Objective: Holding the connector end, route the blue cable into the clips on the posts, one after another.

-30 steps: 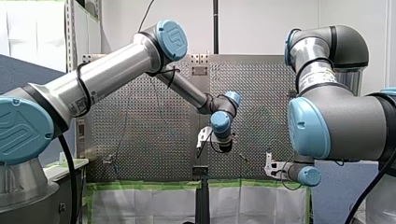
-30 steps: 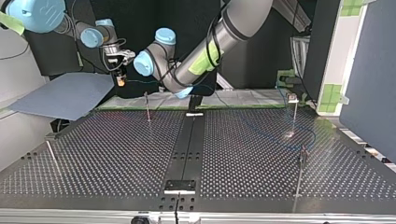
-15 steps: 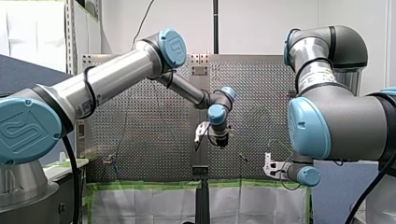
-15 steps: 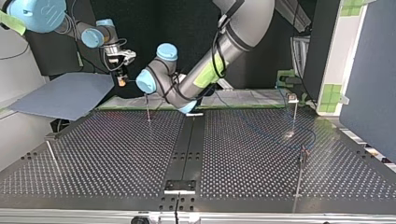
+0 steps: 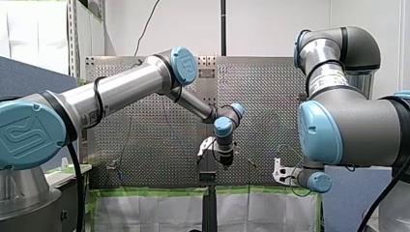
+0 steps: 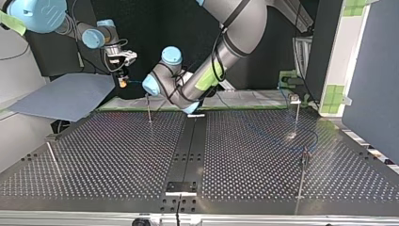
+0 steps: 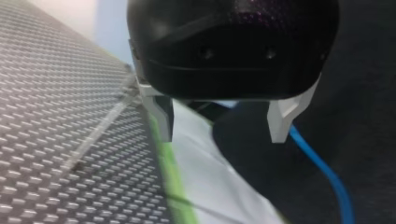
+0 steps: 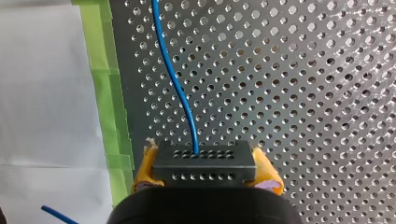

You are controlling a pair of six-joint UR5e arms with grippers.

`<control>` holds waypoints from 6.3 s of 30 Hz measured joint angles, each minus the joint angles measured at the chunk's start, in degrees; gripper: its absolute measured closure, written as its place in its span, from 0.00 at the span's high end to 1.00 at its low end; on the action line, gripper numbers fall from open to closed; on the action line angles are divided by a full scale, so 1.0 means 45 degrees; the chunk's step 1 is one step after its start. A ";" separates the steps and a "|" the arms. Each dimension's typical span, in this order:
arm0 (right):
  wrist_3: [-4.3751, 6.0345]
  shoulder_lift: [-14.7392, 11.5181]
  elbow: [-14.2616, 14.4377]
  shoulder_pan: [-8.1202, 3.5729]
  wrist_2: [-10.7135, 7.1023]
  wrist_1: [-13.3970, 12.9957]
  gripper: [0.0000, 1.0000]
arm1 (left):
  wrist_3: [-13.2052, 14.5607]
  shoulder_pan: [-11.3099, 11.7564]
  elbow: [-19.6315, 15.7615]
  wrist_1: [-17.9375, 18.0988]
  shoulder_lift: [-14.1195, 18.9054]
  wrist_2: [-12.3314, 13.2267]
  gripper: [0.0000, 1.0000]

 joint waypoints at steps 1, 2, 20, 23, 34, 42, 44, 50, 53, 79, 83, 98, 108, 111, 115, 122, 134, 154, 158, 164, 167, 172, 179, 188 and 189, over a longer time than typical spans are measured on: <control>0.0001 -0.0001 0.0001 0.0001 -0.0001 -0.0005 0.00 | -0.0013 -0.0006 0.0000 -0.0115 -0.0050 0.0015 0.99; 0.0001 0.0000 0.0001 0.0000 0.0000 -0.0011 0.00 | -0.0033 -0.0014 0.0001 -0.0274 -0.0092 0.0028 0.99; 0.0013 -0.0001 -0.0034 0.0020 0.0000 -0.0047 0.00 | -0.1789 -0.0395 0.0004 -0.0965 -0.0149 0.0311 0.99; 0.0023 -0.0001 -0.0035 0.0020 0.0000 -0.0055 0.00 | -0.2232 -0.0461 0.0004 -0.0533 -0.0148 0.0683 0.99; 0.0046 -0.0001 -0.0036 0.0020 0.0000 -0.0055 0.00 | -0.3620 -0.0366 0.0005 0.0670 -0.0163 0.0649 0.99; 0.0045 -0.0001 -0.0106 0.0020 0.0000 0.0051 0.00 | -0.3825 -0.0214 0.0003 0.0794 -0.0204 0.0662 0.99; 0.0044 0.0000 -0.0118 0.0023 -0.0001 0.0072 0.00 | -0.3774 -0.0209 0.0003 0.0775 -0.0337 0.0716 0.99; 0.0044 0.0000 -0.0125 0.0042 0.0000 0.0100 0.00 | -0.3597 -0.0288 0.0000 0.0686 -0.1040 0.0928 0.99; 0.0044 -0.0001 -0.0131 0.0050 0.0000 0.0110 0.00 | -0.3596 -0.0312 -0.0001 0.0749 -0.1364 0.0924 0.99; 0.0043 0.0000 -0.0134 0.0091 0.0000 0.0139 0.00 | -0.4360 -0.0338 0.1436 0.0929 -0.2183 0.1317 0.99; 0.0037 0.0000 -0.0133 0.0092 0.0000 0.0164 0.00 | -0.4366 -0.0245 0.1983 0.0464 -0.2584 0.1616 0.99; 0.0043 -0.0001 -0.0150 0.0128 0.0001 0.0202 0.00 | -0.4363 0.0248 0.2232 0.0438 -0.2814 0.1625 0.99; 0.0038 -0.0001 -0.0158 0.0154 0.0000 0.0213 0.00 | -0.4360 0.0349 0.2232 0.0902 -0.3515 0.1824 0.99; 0.0032 -0.0001 -0.0160 0.0159 0.0000 0.0215 0.00 | -0.4375 0.0365 0.2232 0.1154 -0.3611 0.1856 0.99; 0.0028 0.0000 -0.0164 0.0164 0.0000 0.0228 0.00 | -0.4409 0.0413 0.2232 0.1366 -0.3648 0.1873 0.99; 0.0041 0.0000 -0.0171 0.0165 -0.0001 0.0231 0.00 | -0.4416 0.0547 0.2231 0.1517 -0.4189 0.1991 0.99; 0.0011 -0.0002 -0.0212 0.0171 0.0000 0.0286 0.00 | -0.4169 0.0714 0.2231 0.1967 -0.4473 0.2098 0.99; 0.0036 -0.0001 -0.0228 0.0238 0.0000 0.0285 0.00 | -0.3100 0.0543 0.2226 0.2827 -0.4464 0.1117 0.99; 0.0032 -0.0001 -0.0245 0.0238 0.0000 0.0288 0.00 | -0.2995 0.0518 0.2228 0.3034 -0.4459 0.0995 0.99; 0.0027 -0.0001 -0.0251 0.0237 0.0000 0.0290 0.00 | -0.3143 0.0496 0.2227 0.3334 -0.4462 0.0885 0.99; 0.0025 -0.0001 -0.0252 0.0237 0.0000 0.0290 0.00 | -0.3204 0.0493 0.2224 0.3369 -0.4464 0.0649 0.99; 0.0038 -0.0001 -0.0258 0.0238 0.0000 0.0276 0.00 | -0.3185 0.0475 0.2222 0.3349 -0.4458 0.0279 0.89; 0.0037 -0.0001 -0.0263 0.0239 0.0000 0.0276 0.00 | -0.3204 0.0457 0.2226 0.3370 -0.4455 0.0066 0.43; 0.0036 0.0000 -0.0266 0.0240 -0.0001 0.0274 0.00 | -0.3487 0.0314 0.2223 0.3728 -0.4458 0.0062 0.02; 0.0039 -0.0001 -0.0266 0.0240 0.0000 0.0268 0.00 | -0.3499 0.0297 0.2221 0.3779 -0.4460 0.0075 0.02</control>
